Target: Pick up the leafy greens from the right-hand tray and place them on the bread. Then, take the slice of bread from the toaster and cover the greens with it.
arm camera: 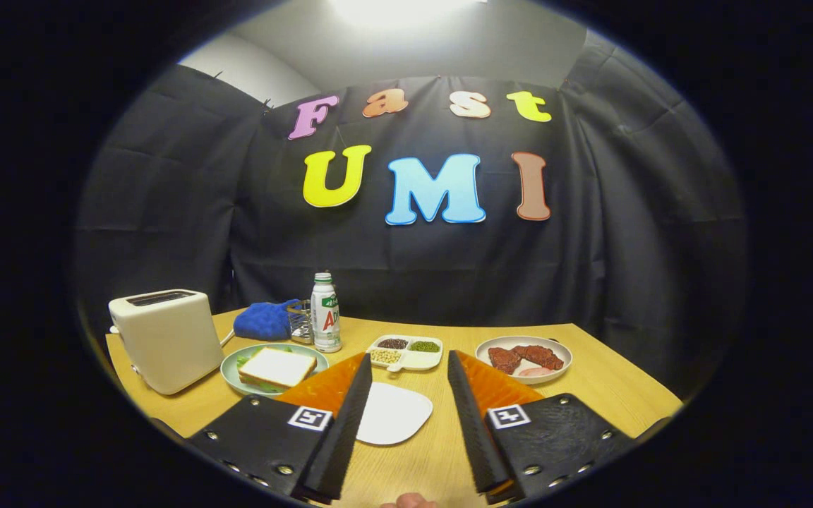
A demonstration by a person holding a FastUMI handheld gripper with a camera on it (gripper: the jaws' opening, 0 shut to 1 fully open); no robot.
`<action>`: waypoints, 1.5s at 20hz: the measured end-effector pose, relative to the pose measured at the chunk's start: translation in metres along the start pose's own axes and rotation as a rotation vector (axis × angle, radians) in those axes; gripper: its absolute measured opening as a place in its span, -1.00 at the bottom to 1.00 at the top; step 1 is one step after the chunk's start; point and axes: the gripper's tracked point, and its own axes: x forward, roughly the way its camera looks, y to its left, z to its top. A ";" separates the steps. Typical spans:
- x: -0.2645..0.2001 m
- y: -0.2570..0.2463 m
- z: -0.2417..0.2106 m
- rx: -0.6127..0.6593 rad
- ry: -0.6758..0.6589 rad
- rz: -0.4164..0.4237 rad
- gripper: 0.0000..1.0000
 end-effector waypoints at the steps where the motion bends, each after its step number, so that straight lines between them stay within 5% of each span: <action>1: -0.003 -0.012 -0.003 0.007 -0.002 0.002 0.72; 2: -0.007 -0.028 0.000 0.005 -0.017 -0.018 0.97; 6: -0.021 -0.100 0.004 -0.039 -0.053 -0.138 0.93; 12: -0.040 -0.186 0.010 0.005 -0.074 -0.115 0.93; 21: -0.076 -0.351 -0.015 0.017 -0.090 -0.262 0.94; 30: -0.074 -0.397 -0.036 0.041 -0.105 -0.275 0.94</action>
